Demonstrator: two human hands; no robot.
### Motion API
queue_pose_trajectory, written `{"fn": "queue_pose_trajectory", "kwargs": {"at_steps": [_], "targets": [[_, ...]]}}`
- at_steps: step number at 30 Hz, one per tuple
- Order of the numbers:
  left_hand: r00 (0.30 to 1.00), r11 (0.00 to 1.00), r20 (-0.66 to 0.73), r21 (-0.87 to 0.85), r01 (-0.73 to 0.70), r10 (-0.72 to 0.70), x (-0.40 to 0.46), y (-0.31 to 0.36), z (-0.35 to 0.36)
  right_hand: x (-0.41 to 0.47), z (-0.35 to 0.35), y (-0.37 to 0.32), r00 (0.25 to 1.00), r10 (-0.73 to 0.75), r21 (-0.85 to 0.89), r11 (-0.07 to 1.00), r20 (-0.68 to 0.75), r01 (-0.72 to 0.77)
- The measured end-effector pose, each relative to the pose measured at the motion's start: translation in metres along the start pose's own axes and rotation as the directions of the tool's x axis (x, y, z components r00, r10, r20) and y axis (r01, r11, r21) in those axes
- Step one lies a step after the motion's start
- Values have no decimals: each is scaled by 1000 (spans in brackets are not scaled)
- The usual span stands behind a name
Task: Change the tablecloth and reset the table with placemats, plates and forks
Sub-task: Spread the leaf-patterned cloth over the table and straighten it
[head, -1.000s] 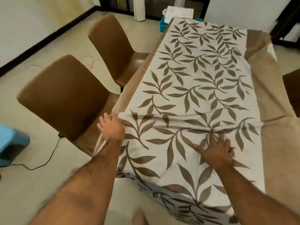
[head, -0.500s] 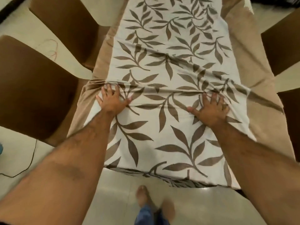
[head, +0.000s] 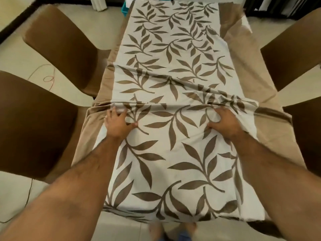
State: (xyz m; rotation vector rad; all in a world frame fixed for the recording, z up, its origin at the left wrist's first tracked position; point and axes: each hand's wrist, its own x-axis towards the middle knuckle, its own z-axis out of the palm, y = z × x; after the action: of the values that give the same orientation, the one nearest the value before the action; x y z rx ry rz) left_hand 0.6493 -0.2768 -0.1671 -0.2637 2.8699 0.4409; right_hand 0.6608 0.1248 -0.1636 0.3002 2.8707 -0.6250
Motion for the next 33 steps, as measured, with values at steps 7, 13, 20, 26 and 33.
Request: {"fn": "queue_pose_trajectory", "kwargs": {"at_steps": [7, 13, 20, 26, 33], "targets": [[989, 990, -138, 120, 72, -55, -33, 37, 5, -41, -10, 22, 989, 94, -244, 962, -119, -120], [987, 987, 159, 153, -50, 25, -58, 38, 20, -55, -13, 38, 975, 196, -249, 955, 109, -164], [978, 976, 205, 203, -82, 39, -38, 50, 28, -48, -32, 66, 952, 238, -231, 954, 193, -192], [982, 970, 189, 238, -55, 10, -2, 75, 31, -8, -37, 81, 966, 202, -234, 959, 161, -161], [985, 983, 168, 165, -76, 48, 18, 89, 29, 32, -46, 94, 969, 167, -318, 943, 183, -102]]}}
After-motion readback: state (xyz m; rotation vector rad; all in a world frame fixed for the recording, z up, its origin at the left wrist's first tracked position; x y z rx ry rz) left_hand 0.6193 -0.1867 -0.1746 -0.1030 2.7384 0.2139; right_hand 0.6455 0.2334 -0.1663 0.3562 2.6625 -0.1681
